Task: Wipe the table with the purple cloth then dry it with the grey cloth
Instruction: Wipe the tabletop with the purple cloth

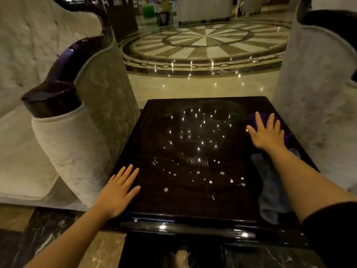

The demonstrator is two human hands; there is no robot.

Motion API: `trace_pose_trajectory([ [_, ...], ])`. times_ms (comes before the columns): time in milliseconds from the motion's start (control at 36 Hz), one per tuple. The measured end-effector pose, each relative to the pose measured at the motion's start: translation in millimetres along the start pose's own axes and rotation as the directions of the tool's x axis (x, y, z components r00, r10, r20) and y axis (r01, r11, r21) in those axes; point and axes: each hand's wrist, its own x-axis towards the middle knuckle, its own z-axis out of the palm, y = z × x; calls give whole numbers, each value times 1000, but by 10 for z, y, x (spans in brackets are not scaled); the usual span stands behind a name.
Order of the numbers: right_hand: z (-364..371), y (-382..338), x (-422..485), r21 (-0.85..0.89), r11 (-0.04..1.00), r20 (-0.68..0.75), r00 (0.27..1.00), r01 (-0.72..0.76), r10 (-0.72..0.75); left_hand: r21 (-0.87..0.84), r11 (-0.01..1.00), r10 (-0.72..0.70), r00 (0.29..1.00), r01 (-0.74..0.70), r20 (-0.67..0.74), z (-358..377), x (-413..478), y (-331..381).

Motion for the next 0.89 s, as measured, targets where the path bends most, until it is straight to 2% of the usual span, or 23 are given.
trace_pose_trajectory([
  [222, 30, 82, 136, -17, 990, 86, 987, -138, 139, -3, 1000, 29, 999, -29, -43, 39, 17, -34],
  [333, 48, 58, 166, -70, 990, 60, 990, -126, 131, -17, 999, 49, 997, -50, -60, 72, 30, -71],
  [583, 143, -248, 87, -119, 993, 77, 997, -11, 20, 0, 999, 52, 996, -53, -78, 79, 35, -67],
  [722, 330, -552, -17, -104, 983, 98, 986, 148, -138, -4, 999, 49, 996, -49, -71, 81, 33, -74],
  [889, 549, -1050, -199, -29, 948, 162, 938, 316, -308, 4, 999, 44, 997, -44, -64, 79, 20, -72],
])
